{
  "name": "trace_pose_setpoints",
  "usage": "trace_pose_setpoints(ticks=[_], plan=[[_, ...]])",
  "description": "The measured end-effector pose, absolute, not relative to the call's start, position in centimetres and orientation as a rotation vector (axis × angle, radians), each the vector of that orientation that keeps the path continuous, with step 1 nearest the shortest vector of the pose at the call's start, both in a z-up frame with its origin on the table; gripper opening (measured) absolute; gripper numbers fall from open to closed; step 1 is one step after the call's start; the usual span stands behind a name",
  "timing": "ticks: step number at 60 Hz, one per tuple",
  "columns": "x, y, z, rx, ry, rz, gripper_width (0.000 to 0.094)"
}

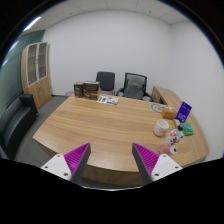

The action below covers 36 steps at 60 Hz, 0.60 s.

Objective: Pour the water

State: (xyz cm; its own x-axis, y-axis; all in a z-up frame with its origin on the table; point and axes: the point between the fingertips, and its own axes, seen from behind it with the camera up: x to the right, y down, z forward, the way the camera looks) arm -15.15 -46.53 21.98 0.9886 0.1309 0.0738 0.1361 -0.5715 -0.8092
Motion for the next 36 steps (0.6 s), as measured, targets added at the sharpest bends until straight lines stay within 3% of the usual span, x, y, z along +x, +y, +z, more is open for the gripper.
trace_pose_setpoints(ticks=[8,36], plan=[[-13.0,-46.5,20.9,-2.198,-0.174,-0.007,0.0859],[11.5,-40.6,8.5,-2.187,-0.055,-0.049,0.0862]])
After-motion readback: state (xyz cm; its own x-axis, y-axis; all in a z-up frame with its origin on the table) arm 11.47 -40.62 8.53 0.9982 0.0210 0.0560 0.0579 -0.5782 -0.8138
